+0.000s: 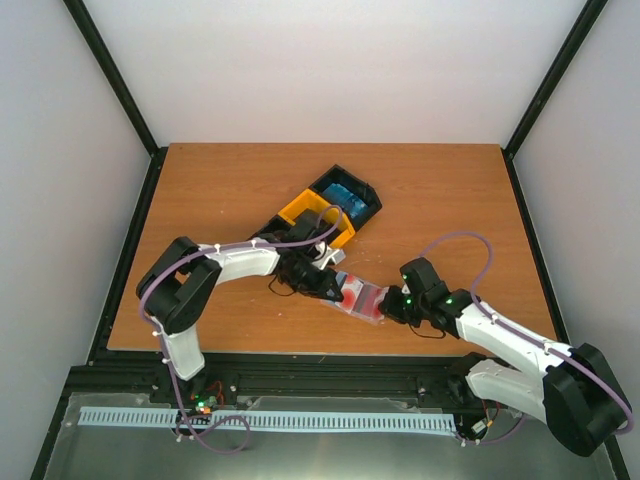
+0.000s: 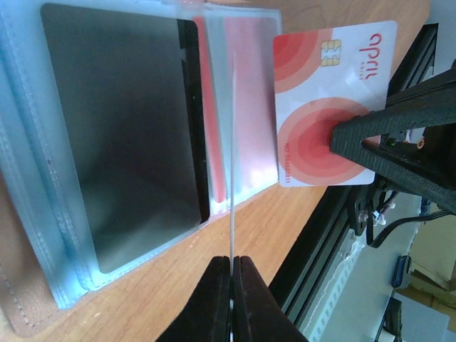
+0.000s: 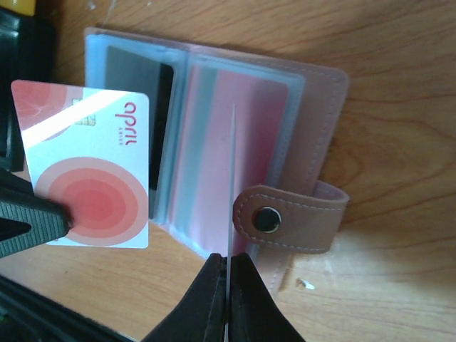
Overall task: Put the credit cards into the card holder
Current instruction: Insert the credit card into the card holder.
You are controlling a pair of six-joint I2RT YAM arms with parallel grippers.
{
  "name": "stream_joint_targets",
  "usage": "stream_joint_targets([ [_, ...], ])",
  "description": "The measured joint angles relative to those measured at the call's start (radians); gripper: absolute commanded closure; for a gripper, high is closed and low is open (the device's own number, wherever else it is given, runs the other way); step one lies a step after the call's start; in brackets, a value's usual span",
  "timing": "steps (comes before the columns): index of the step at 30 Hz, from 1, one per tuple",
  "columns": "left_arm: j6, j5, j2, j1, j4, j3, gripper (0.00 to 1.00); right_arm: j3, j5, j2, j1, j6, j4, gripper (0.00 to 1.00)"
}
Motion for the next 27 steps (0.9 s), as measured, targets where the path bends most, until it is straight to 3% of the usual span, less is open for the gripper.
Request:
stream_joint_targets([
  [8, -0.001, 0.000, 0.051, -0.004, 0.029, 0.000, 0.99, -0.016, 0.080, 0.001, 0.005, 0.029, -0.035, 0.97],
  [27, -0.073, 0.023, 0.137, -0.001, 0.039, 0.056, 0.99, -0.018, 0.088, 0.017, 0.005, 0.044, -0.018, 0.97],
])
